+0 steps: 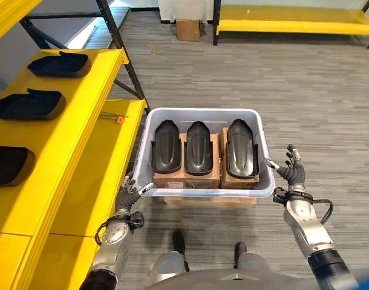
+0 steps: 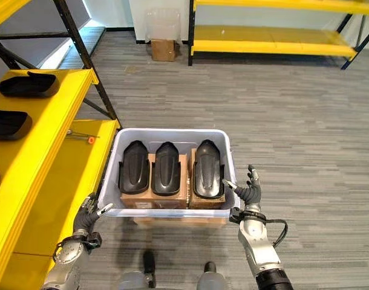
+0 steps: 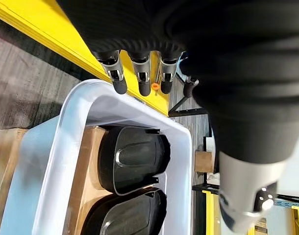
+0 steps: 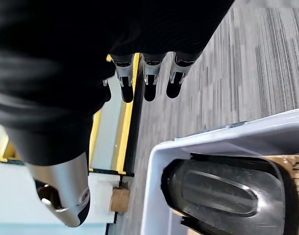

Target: Move parts from the plastic box to the shelf.

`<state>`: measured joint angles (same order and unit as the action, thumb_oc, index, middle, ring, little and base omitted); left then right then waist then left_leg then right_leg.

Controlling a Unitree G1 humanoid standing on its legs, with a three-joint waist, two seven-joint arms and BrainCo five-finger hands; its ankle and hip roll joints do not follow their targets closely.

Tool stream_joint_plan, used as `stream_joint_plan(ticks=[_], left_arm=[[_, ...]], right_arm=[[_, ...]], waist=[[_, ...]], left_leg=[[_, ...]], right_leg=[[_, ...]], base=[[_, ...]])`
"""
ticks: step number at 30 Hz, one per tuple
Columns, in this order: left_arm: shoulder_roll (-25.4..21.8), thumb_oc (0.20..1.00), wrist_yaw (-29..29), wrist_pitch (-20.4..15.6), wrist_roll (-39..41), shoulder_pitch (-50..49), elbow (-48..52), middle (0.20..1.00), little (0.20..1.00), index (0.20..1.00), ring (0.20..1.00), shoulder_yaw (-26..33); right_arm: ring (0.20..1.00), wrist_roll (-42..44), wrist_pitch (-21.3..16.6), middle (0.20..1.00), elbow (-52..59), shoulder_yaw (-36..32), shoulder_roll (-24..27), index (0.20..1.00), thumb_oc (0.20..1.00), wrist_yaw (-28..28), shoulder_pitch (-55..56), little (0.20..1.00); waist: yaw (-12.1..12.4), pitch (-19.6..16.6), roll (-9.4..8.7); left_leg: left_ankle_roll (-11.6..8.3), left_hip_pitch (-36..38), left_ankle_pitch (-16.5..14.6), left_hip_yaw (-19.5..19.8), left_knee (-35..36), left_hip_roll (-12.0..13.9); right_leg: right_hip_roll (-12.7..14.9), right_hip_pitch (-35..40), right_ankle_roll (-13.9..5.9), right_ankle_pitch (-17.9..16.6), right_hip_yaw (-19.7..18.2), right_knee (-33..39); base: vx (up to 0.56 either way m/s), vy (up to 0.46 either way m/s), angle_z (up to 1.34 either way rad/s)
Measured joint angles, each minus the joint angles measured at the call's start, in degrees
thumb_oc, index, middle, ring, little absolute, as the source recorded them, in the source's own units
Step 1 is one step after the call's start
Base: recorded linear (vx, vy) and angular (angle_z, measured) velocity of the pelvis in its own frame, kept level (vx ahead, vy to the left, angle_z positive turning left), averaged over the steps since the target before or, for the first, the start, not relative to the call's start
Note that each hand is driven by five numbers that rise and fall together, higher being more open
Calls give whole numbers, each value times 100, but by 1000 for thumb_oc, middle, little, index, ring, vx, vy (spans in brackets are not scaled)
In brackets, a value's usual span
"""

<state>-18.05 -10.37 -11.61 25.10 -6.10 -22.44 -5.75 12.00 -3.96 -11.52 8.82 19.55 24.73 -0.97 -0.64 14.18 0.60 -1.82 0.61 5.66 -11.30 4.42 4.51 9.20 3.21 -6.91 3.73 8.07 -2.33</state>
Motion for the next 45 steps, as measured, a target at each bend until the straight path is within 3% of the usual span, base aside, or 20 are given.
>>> stream_joint_plan(ticks=[7,10,17,20,27,45], left_arm=[[-138,1000,56,-59,39,640,510,1000,1000,1000,1000,-86],[-220,1000,45,-124,116,1003,836,1000,1000,1000,1000,-154],[-382,1000,24,-242,141,1223,1092,1000,1000,1000,1000,-144],[-446,1000,3,-251,201,1484,1303,1000,1000,1000,1000,-143],[-481,1000,35,-225,316,1612,1342,1000,1000,1000,1000,-160],[-481,1000,151,-105,590,1653,1418,1000,1000,1000,1000,-521]], right_arm=[[1000,-225,-160,1000,-90,134,260,1000,1000,318,-951,1000],[1000,-241,-155,1000,-366,140,398,1000,1000,568,-1494,1000],[1000,-674,-145,1000,-800,115,412,1000,1000,962,-1874,1000],[1000,-822,-127,1000,-882,117,454,1000,1000,987,-2368,1000],[1000,-879,65,1000,-1097,234,445,1000,1000,1296,-2594,1000],[1000,-653,307,1000,-1491,145,363,1000,1000,2164,-2912,1000]], waist=[[190,484,152],[346,860,324],[479,1139,366],[501,1539,396],[633,1574,402],[583,1630,390]], left_leg=[[10,-829,15,153,-437,55],[34,-1041,60,222,-530,44],[52,-1410,75,252,-651,-9],[68,-1598,86,260,-771,-18],[70,-1822,88,300,-898,-42],[118,-2791,95,235,-1469,-63]], right_leg=[[-49,-687,69,-47,63,-255],[-23,-917,79,-31,86,-448],[67,-1406,90,111,79,-839],[102,-1677,117,174,67,-1148],[161,-2027,155,343,52,-1556],[262,-3276,235,493,-236,-2486]], base=[[-95,12,8],[-65,-4,8],[-61,5,2],[-56,10,2],[-48,-8,3],[-26,3,-2]])
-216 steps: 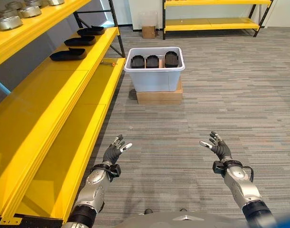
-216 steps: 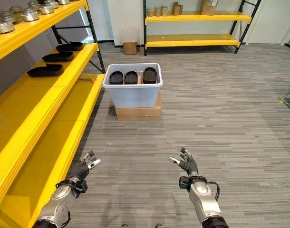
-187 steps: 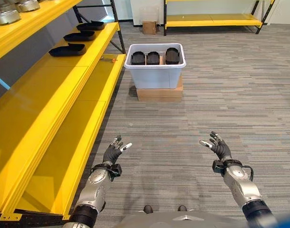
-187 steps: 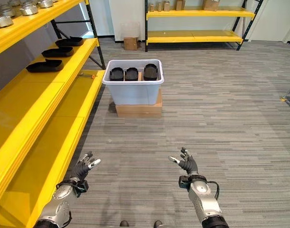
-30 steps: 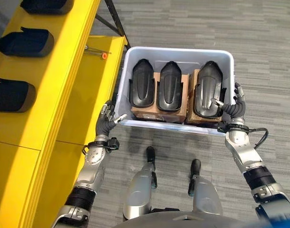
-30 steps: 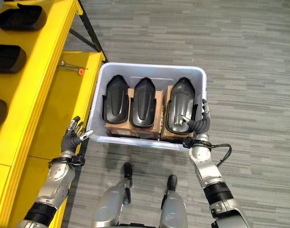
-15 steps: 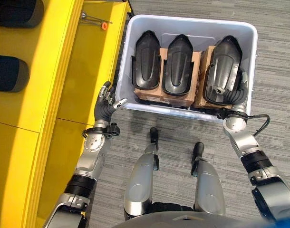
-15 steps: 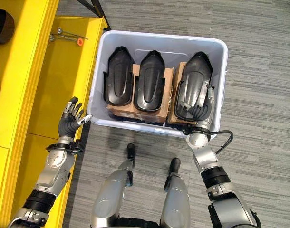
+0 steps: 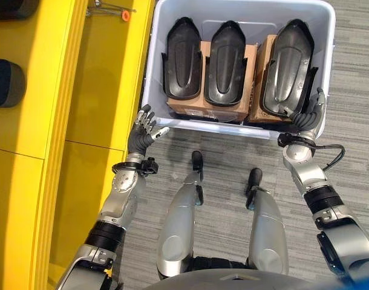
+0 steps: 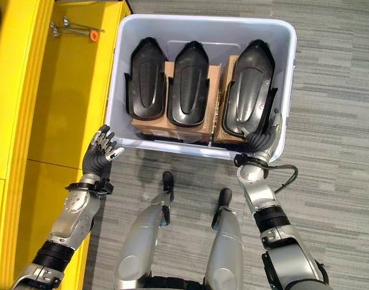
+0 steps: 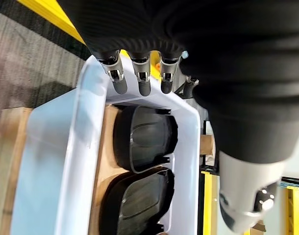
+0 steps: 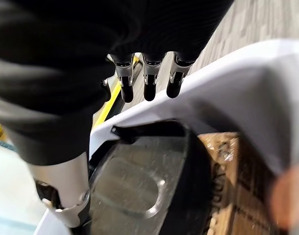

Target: Move parts from the plastic box to the shelf.

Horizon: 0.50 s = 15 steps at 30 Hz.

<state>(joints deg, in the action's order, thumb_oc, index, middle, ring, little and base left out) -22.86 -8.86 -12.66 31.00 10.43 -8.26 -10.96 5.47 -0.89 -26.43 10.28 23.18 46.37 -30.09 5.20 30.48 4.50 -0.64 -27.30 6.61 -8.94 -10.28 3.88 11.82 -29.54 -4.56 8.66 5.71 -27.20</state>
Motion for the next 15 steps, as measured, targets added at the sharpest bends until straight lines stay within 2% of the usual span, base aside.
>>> stream_joint_plan(ticks=[10,13,15], left_arm=[[-3,1000,-24,-7,0,2,3,1000,1000,1000,1000,-115],[-3,1000,-22,-7,0,-1,3,1000,1000,1000,1000,-130],[-4,1000,-16,-6,1,-2,4,1000,1000,1000,1000,-128]], right_arm=[[1000,125,-7,1000,-46,-43,-21,1000,1000,-56,-194,1000],[1000,420,-4,1000,-346,-37,-21,1000,1000,-357,-355,1000],[1000,942,-10,1000,-547,-44,-44,1000,1000,-635,-549,1000]], waist=[[-107,23,46],[-101,27,57],[-85,29,63]], left_leg=[[10,-187,-3,-3,-108,-12],[8,-187,-2,0,-115,-11],[5,-209,0,6,-129,-10]], right_leg=[[25,-218,12,6,-34,-145],[26,-233,28,18,-35,-183],[30,-261,38,34,-35,-229]], base=[[0,0,0],[0,0,0],[-1,-15,1]])
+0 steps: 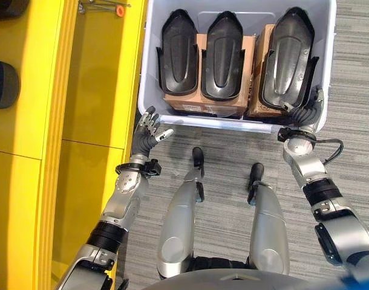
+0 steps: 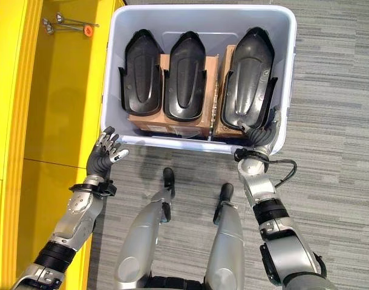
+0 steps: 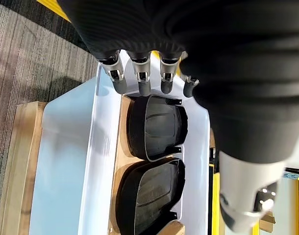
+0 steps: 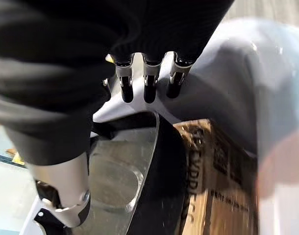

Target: Move parts from the plastic box to the shelf.

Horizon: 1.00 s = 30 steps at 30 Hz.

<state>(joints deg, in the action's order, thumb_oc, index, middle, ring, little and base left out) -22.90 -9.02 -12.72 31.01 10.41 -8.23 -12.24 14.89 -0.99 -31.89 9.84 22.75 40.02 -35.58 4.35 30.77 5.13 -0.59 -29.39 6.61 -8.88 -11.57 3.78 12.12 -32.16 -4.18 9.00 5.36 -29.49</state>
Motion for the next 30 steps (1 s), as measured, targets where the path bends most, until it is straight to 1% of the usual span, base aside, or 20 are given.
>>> stream_joint_plan(ticks=[3,7,10,12,13,16,18,20,26,27,28,30], left_arm=[[-10,1000,22,7,27,10,16,1000,1000,1000,1000,7],[-30,1000,104,19,158,10,16,1000,1000,1000,1000,11],[-62,1000,211,77,166,-10,16,1000,1000,1000,1000,15],[-62,1000,267,106,166,-19,16,1000,1000,1000,1000,10],[-82,1000,283,111,170,-27,16,1000,1000,1000,1000,9],[-168,1000,305,111,209,-27,20,1000,1000,1000,1000,9],[-247,1000,398,128,208,-20,25,1000,1000,1000,1000,7],[-256,1000,417,128,210,-31,35,1000,1000,1000,1000,4],[-262,1000,493,129,212,-42,91,1000,1000,1000,1000,-9],[-265,1000,494,129,213,-59,139,1000,1000,1000,1000,-9],[-293,1000,496,129,214,-90,193,1000,1000,1000,1000,-11],[-299,1000,503,128,215,-124,249,1000,1000,1000,1000,-12]], right_arm=[[1000,462,-15,1000,-256,-68,-3,1000,1000,-237,-237,1000],[1000,1029,-66,1000,-780,-429,91,1000,1000,-602,-619,1000],[1000,1424,14,1000,-1036,-502,143,1000,1000,-871,-880,1000],[1000,1543,59,1000,-1113,-502,144,1000,1000,-897,-936,1000],[1000,1810,60,1000,-1195,-522,205,1000,1000,-949,-963,1000],[1000,2219,60,1000,-1250,-717,265,1000,1000,-1002,-1004,1000],[1000,2287,72,1000,-1310,-759,281,1000,1000,-999,-1117,1000],[1000,2291,92,1000,-1443,-763,323,1000,1000,-996,-1265,1000],[1000,2182,239,1000,-1528,-732,352,1000,1000,-978,-1391,1000],[1000,2078,249,1000,-1542,-702,378,1000,1000,-971,-1396,1000],[1000,1843,266,1000,-1542,-647,426,1000,1000,-1046,-1397,1000],[1000,1654,268,1000,-1528,-567,483,1000,1000,-1188,-1398,1000]], waist=[[32,-1,11],[128,-4,22],[192,-3,26],[246,-4,27],[260,-6,37],[272,-13,55],[277,-4,75],[295,5,132],[295,7,136],[302,7,136],[307,8,142],[303,8,155]], left_leg=[[-11,-115,-3,28,-73,10],[-21,-162,1,81,-176,23],[-69,-171,-9,165,-189,21],[-76,-173,-5,209,-206,23],[-83,-203,-11,252,-248,23],[-100,-280,-2,307,-265,23],[-88,-356,17,319,-319,22],[-97,-359,28,323,-364,22],[-98,-359,30,334,-389,22],[-98,-359,29,336,-396,22],[-81,-359,17,335,-403,21],[-92,-360,0,331,-403,20]], right_leg=[[1,-101,20,26,21,-90],[0,-134,66,64,49,-215],[6,-137,121,145,100,-311],[8,-144,136,183,118,-372],[9,-156,155,209,138,-429],[5,-224,169,224,152,-468],[6,-299,182,235,154,-530],[10,-290,178,241,161,-557],[14,-296,206,263,170,-606],[17,-300,211,273,169,-622],[22,-309,219,281,168,-643],[23,-318,219,282,162,-654]], base=[[5,-31,5],[12,-43,5],[17,-35,10],[18,-30,10],[14,-33,8],[16,-19,5],[9,-5,2],[0,0,0],[0,0,0],[0,0,0],[0,0,0],[0,0,0]])
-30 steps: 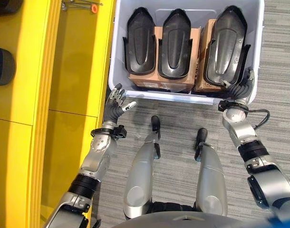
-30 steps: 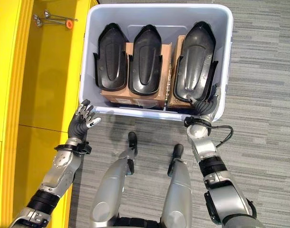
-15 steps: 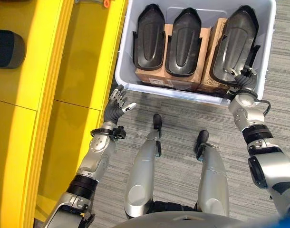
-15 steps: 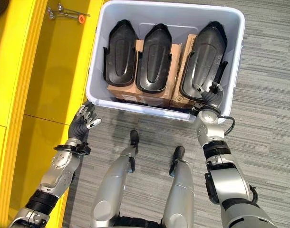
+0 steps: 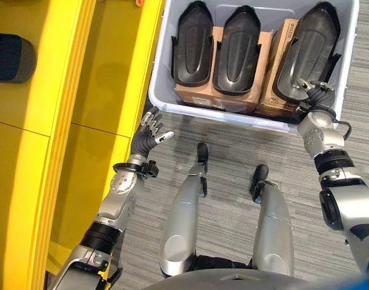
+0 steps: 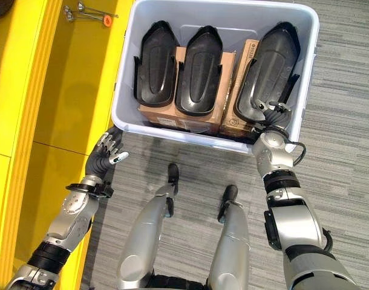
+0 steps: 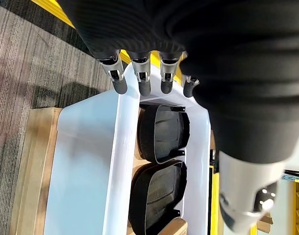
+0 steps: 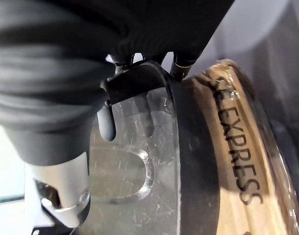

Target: Move parts from the plastic box to the shelf.

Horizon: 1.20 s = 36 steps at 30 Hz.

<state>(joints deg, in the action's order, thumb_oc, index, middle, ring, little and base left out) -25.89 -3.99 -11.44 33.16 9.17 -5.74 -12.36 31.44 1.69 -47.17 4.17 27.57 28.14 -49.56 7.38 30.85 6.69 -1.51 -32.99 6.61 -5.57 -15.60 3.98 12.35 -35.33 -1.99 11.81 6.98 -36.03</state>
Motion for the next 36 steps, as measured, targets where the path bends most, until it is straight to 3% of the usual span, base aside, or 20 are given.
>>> stream_joint_plan(ticks=[4,12,17,24,32,36], left_arm=[[-3,1000,118,2,1,-40,10,1000,1000,1000,1000,0],[2,1000,210,-2,0,-165,10,1000,1000,1000,1000,8],[6,1000,245,-5,0,-162,6,1000,1000,1000,1000,-16],[30,1000,107,-56,-1,-167,7,1000,1000,1000,1000,-331],[70,1000,75,-159,-4,-151,4,1000,1000,1000,1000,-360],[70,1000,-103,-174,-3,-140,3,1000,1000,1000,1000,-406]], right_arm=[[1000,-419,-10,1000,214,231,62,1000,1000,-309,6,1000],[1000,-1390,130,1000,1388,519,73,1000,1000,-249,356,1000],[1000,-1506,131,1000,1361,549,34,1000,1000,379,342,1000],[1000,-2633,-3,1000,1555,424,2,1000,1000,1295,336,1000],[1000,-2566,6,1000,1630,446,-247,1000,1000,1764,342,1000],[1000,-2116,4,1000,1450,305,-262,1000,1000,1840,349,1000]], waist=[[-31,1,11],[-115,20,84],[-90,15,100],[-89,10,108],[-165,7,112],[-165,0,123]], left_leg=[[-21,-2,-8,-6,14,3],[-27,12,17,-5,-23,5],[0,12,-6,-11,-49,7],[19,12,-21,-64,-38,-24],[0,17,-9,-140,-7,-28],[4,37,-4,-152,2,-30]], right_leg=[[-4,-29,7,7,-11,-23],[-5,-31,7,34,-21,-99],[-2,-29,44,56,-34,-101],[21,-58,37,51,-85,-88],[26,-108,2,30,-143,-90],[26,-103,7,33,-155,-91]], base=[[0,0,0],[4,9,0],[0,15,0],[-5,52,-2],[-4,21,-3],[0,0,0]])
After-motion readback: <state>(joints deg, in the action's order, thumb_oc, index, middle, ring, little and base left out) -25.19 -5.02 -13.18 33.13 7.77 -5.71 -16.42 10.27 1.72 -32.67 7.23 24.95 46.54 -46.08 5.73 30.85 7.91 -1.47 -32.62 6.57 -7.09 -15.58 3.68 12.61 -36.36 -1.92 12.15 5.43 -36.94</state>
